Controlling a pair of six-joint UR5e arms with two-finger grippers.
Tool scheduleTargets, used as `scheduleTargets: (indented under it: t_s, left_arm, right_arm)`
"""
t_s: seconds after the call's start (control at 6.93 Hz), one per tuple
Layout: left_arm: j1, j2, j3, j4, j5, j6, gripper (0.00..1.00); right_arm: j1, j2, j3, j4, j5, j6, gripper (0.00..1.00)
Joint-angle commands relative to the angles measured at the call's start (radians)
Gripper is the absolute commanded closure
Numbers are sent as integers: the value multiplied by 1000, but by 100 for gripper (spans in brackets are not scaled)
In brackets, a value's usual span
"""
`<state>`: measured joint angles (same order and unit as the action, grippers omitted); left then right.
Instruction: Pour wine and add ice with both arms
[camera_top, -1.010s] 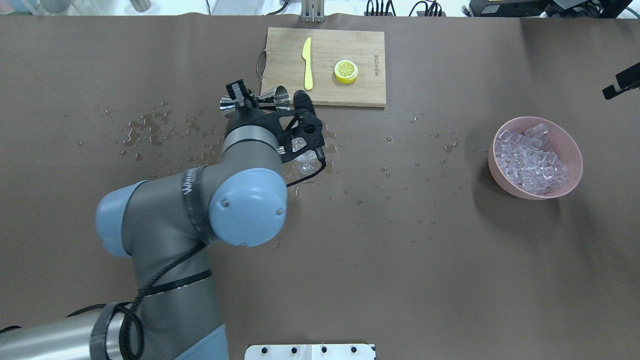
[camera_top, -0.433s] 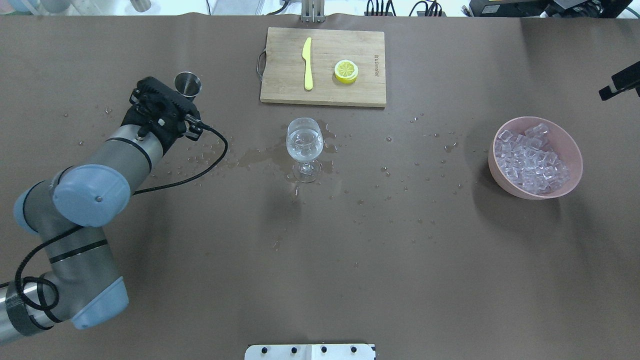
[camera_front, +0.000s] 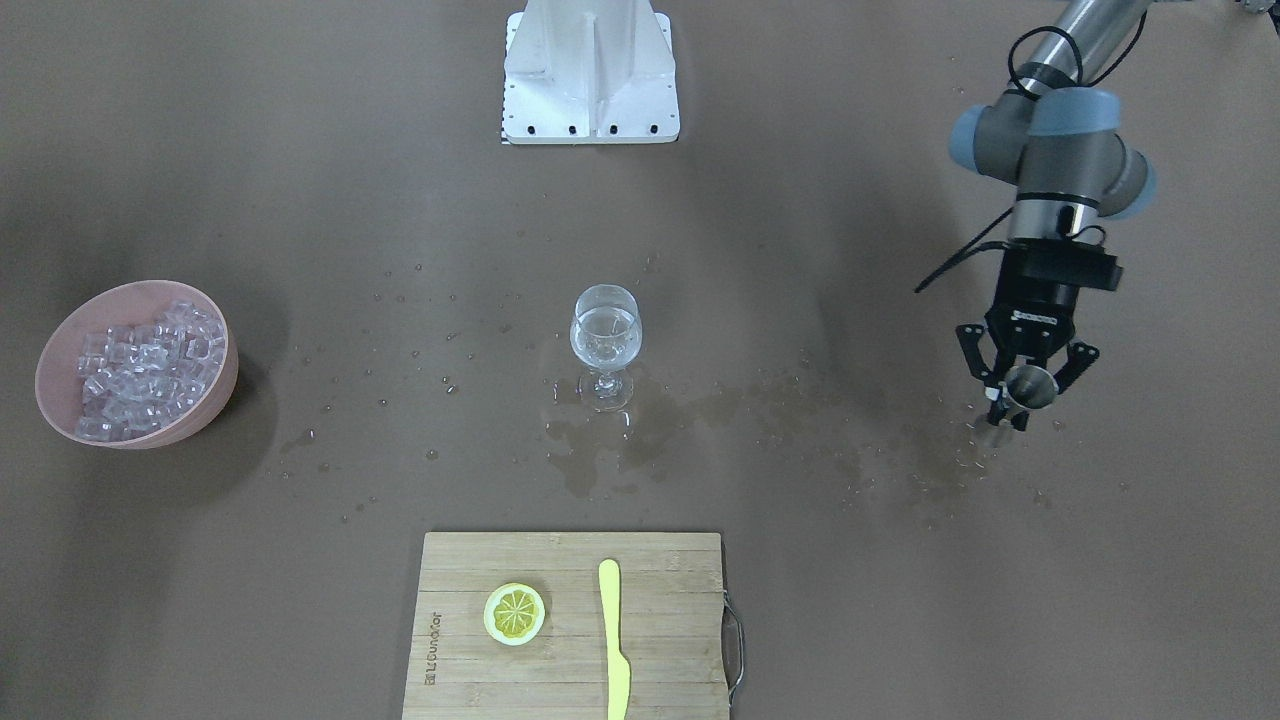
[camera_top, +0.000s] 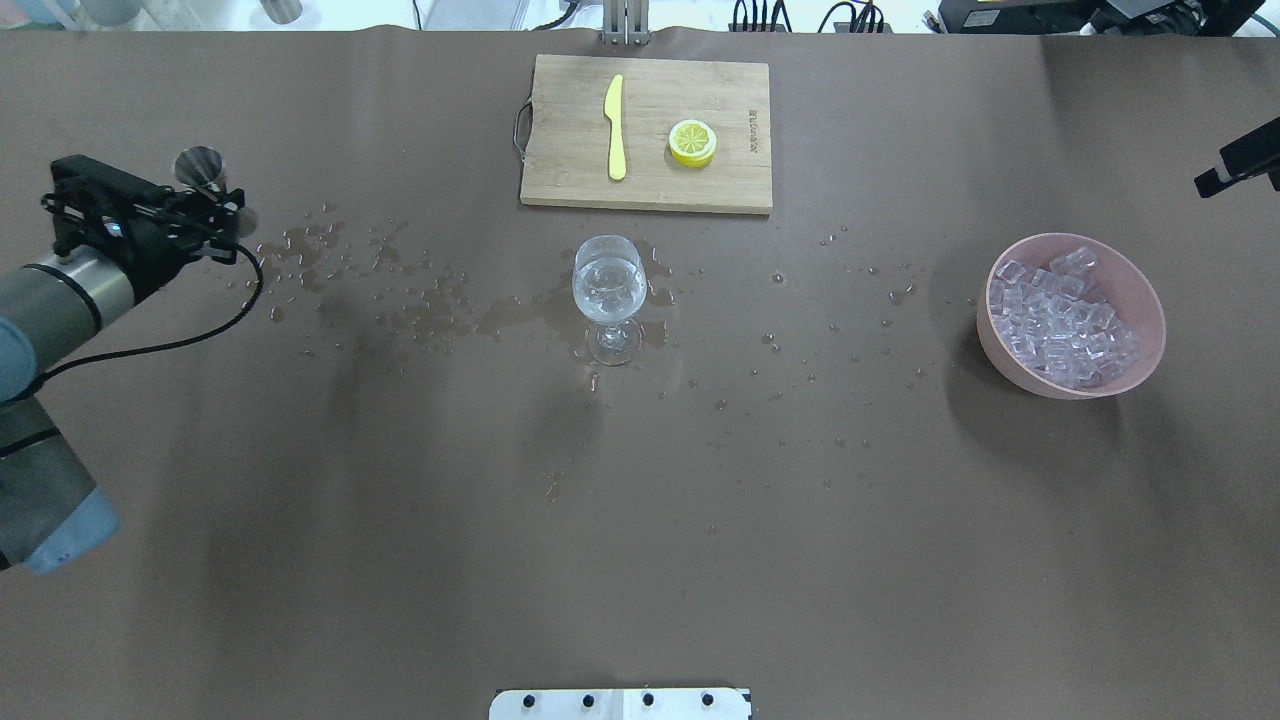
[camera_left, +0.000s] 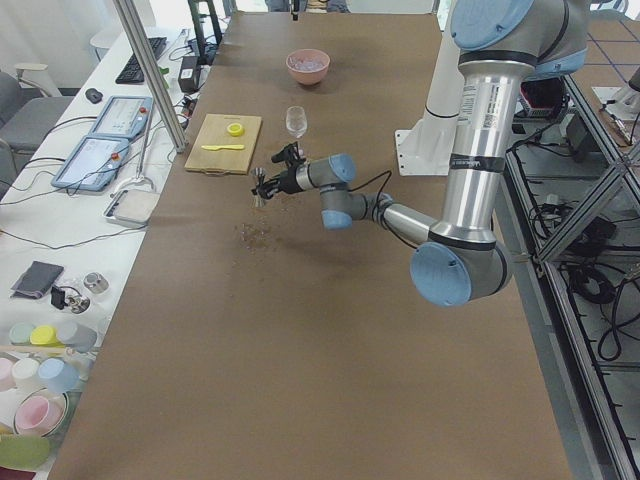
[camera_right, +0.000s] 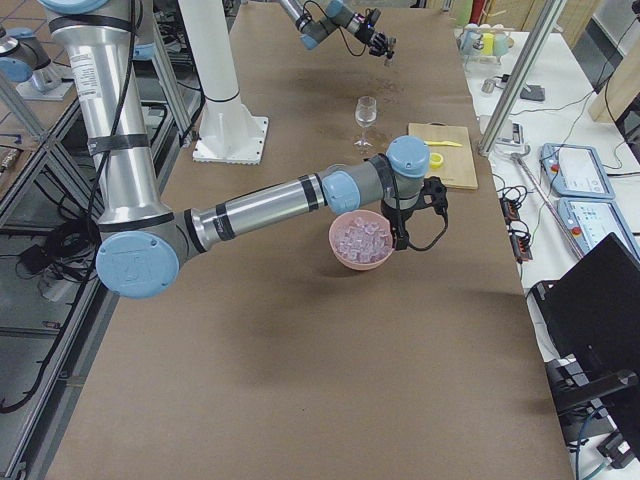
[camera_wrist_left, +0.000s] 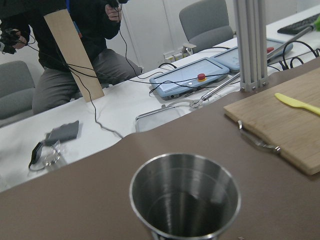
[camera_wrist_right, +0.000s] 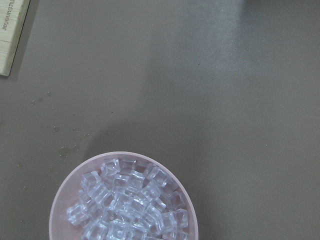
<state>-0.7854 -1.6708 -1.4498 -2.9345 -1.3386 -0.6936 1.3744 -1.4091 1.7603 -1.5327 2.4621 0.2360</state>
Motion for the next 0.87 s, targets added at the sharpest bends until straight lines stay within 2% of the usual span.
scheduleTargets:
  t_s: [0.0, 0.14, 0.29, 0.72]
  left_arm:
    - [-92, 46, 129, -145, -123, -90, 100]
    - [-95, 66, 193, -217, -123, -90, 100]
    - [-95, 83, 215, -251, -120, -89, 100]
    - [-92, 94, 241, -262, -114, -98, 100]
  right_arm:
    - [-6, 2, 7, 8, 0, 14, 0]
    - [-23, 2, -1, 63, -5, 69, 0]
    - [-43, -1, -4, 113, -12, 129, 0]
    - [-60, 1, -2, 123, -32, 143, 0]
